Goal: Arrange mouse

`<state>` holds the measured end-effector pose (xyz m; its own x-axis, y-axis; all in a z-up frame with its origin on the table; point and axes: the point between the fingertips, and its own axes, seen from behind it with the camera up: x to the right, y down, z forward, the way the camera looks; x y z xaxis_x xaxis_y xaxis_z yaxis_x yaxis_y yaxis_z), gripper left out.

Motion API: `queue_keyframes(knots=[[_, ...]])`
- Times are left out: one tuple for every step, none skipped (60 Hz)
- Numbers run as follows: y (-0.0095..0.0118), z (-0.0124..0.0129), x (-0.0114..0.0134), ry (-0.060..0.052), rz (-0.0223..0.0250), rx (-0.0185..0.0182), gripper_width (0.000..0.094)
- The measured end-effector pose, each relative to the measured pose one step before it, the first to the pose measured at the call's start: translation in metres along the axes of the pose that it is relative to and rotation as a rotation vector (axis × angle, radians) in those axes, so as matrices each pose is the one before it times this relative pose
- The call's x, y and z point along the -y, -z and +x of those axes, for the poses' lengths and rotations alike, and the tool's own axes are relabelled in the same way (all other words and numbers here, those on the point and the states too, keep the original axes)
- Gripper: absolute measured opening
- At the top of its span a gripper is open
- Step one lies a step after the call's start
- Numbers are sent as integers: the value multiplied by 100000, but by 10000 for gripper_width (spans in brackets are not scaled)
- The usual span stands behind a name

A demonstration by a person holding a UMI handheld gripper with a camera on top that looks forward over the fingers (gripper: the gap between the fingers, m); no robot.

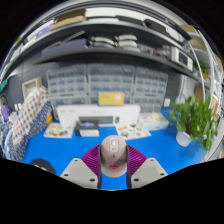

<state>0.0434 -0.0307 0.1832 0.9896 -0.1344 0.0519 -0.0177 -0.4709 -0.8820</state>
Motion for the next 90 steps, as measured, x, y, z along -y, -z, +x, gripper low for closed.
queue_keyframes(knots=[[721,-1062,965,-67,1524,184,333],[696,-1134,960,-327,1600,315,333],[639,-1215,927,-481,1580,617,332],[580,-1319,857,-459,1451,1013,332],[375,-1399,826,-453,1022,1095,333],[151,-1339,717,-196,1073,1148,333],[589,-1298,476,-172,1123,1311,332],[412,-1284,461,67,969,1130,332],[385,-1307,437,209,983,1106,332],[321,-1268,343,371,889,1134,332],[223,-1257,252,539,709,1096,331],[-122,-1293,66,647,483,984,332],[81,-1230,168,596,223,692,333],[65,-1161,-57,653,107,942,332],[-11,-1132,-191,519,-31,1004,333],[-81,-1149,-339,339,-380,1030,331],[-115,-1105,-434,137,-728,1089,331],[-173,-1089,-540,-69,-921,1089,331],[-169,-1070,-670,-269,-576,1137,331],[-305,-1004,-601,-161,-897,994,331],[-301,-909,-694,-7,-1036,908,331],[-457,-824,-884,177,-1431,736,331],[-397,-773,-927,155,-1749,570,331],[-406,-681,-969,275,-1839,504,331],[-473,-672,-993,262,-1701,568,331],[-488,-679,-984,273,-1469,599,332],[-510,-628,-1001,282,-1483,682,331],[-374,-610,-1317,337,-1518,598,331],[-565,-502,-1044,434,-2035,385,329],[-479,-534,-1075,406,-2098,128,330],[-529,-448,-1059,378,-1846,253,331],[-524,-434,-982,228,-1694,183,330],[-507,-383,-951,376,-1567,192,330],[-479,-363,-940,488,-1625,266,330],[-478,-355,-1007,500,-1664,205,330],[-519,-258,-968,454,-1468,244,330],[-405,-163,-924,418,-1366,219,330],[-581,-407,-907,368,-1116,-182,331],[-439,-264,-820,350,-1326,28,330],[-422,-221,-782,369,-1356,-85,328],[-373,-195,-690,680,-1130,-122,330],[-362,-214,-603,1176,-816,38,330],[-349,-223,-534,1276,-680,158,341],[-166,-60,-473,875,-824,326,343],[-294,-179,-511,280,-846,193,345],[-207,26,-446,-204,-1302,583,342],[-301,-227,-714,-776,-1334,-8,366],[-147,-84,409,-1376,2409,136,398],[-31,22,101,-1080,1001,100,352],[-66,-71,-364,-558,-620,-152,351],[-43,10,211,-242,1161,87,349],[88,113,-135,-29,-1074,108,349],[-44,-79,21,-117,561,-224,349],[86,79,15,36,-453,84,408],[-150,36,-2,-65,203,-138,375],[22,-26,-42,-74,425,-192,380],[12,51,82,-61,-260,16,388],[22,-13,48,7,153,-108,398],[9,0,3,32,-97,-52,410],[11,-4,-11,-68,-229,29,419],[16,-11,18,-214,-189,65,434],[-9,-14,-44,-352,-494,22,437],[-17,-17,8,-330,-486,41,448],[-14,-19,-34,-253,-655,100,461],[-8,-4,-50,-125,-865,185,466],[0,-12,-84,-235,-684,325,473],[55,28,12,-403,-912,250,499],[90,85,-9,-717,-992,-68,610],[74,90,9,-912,-764,-302,664],[158,157,92,-936,-403,-446,718],[188,139,135,-687,-113,-248,773],[237,157,187,-496,135,-181,827],[268,162,258,-454,432,-87,882],[299,152,313,-349,623,88,879],[350,273,345,-389,717,-284,859],[386,263,357,-352,713,-148,856],[513,195,332,-282,744,-464,860],[460,364,412,-190,707,161,866],[484,335,381,-102,721,-114,866],[495,352,387,-94,704,-76,861],[526,393,383,-208,660,-194,865],[549,411,390,-299,648,-250,863],[564,426,418,-330,695,-220,863],[521,311,395,-408,910,-426,861],[599,445,447,-230,755,137,861],[598,557,488,-145,683,248,860],[628,526,413,-222,633,1,863],[619,563,401,-247,596,-190,862],[642,624,408,-245,625,-330,863],[617,619,402,-295,671,-424,865]])
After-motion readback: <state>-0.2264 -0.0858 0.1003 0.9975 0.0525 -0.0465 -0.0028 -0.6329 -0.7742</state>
